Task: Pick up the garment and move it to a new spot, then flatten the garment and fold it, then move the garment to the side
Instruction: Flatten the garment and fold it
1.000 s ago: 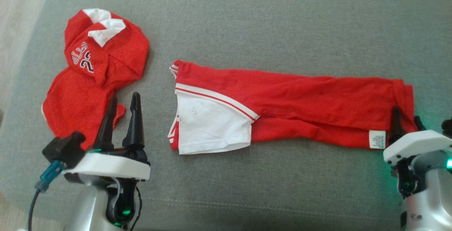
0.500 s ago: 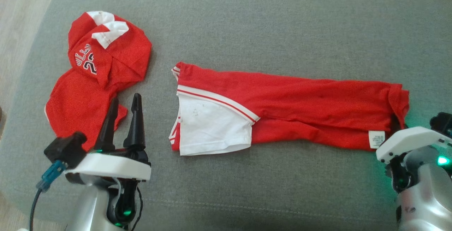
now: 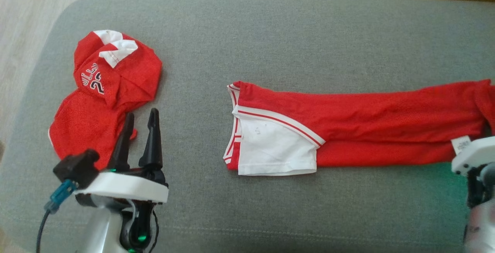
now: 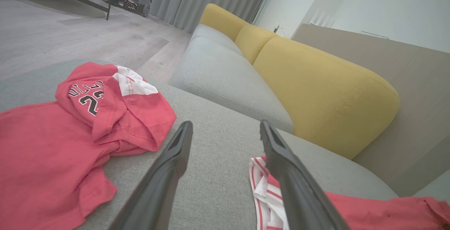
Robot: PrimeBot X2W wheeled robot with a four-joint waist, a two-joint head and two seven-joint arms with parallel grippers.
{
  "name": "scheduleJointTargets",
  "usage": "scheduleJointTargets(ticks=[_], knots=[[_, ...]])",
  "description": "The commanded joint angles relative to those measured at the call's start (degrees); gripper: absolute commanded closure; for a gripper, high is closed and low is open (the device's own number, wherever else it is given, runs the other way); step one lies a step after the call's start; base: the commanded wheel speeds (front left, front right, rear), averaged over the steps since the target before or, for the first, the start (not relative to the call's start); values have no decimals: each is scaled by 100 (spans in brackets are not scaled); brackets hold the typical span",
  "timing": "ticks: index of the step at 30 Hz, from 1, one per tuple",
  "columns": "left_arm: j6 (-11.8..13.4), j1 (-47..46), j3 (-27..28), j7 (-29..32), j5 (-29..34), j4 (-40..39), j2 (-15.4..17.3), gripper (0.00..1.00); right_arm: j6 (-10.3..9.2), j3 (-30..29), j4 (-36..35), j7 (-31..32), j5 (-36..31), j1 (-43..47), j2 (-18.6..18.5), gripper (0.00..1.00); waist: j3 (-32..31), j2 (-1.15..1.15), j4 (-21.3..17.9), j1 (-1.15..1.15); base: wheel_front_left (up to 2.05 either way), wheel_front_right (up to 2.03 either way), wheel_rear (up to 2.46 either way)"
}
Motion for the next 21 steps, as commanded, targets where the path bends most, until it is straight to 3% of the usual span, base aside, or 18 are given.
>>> scheduleJointTargets(ticks=[1,5,15,21], knots=[[-35,-65,150,-32,-37,-148,41,0,37,177,-231,-18,-39,-173,-7,100,-29,0,0,0,0,0,0],[-35,-42,108,-32,-86,-99,41,0,37,549,-353,85,162,-195,119,100,-124,0,10,0,0,0,0],[-35,90,59,-33,-190,-14,41,0,37,3082,-991,969,3282,51,178,100,-438,0,112,0,0,0,0],[-35,135,-8,-33,-285,5,41,0,37,4272,-807,870,4953,101,179,100,-503,0,261,0,0,0,0]])
